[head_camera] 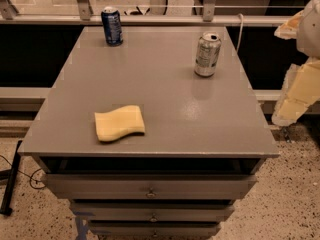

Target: Knock 7up can over

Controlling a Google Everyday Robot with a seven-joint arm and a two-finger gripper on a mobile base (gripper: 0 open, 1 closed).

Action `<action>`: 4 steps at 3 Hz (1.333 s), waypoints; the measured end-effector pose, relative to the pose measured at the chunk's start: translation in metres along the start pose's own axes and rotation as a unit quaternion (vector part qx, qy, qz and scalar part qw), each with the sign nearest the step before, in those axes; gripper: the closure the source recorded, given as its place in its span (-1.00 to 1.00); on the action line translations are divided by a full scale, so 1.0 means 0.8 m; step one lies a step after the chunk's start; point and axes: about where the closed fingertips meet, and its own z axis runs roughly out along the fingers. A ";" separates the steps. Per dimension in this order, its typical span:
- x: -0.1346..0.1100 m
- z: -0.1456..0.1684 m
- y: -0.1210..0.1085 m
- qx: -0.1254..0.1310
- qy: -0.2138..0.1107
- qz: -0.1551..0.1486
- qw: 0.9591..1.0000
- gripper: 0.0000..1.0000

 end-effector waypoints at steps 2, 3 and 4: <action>-0.021 0.021 -0.014 0.000 -0.041 -0.006 0.999 -1.00; -0.055 0.056 -0.045 0.006 -0.097 -0.015 0.995 -1.00; -0.082 0.095 -0.096 0.031 -0.142 -0.010 0.989 -1.00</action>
Offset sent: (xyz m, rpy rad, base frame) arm 0.0533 0.0389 -0.0254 0.1907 -0.0460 0.0969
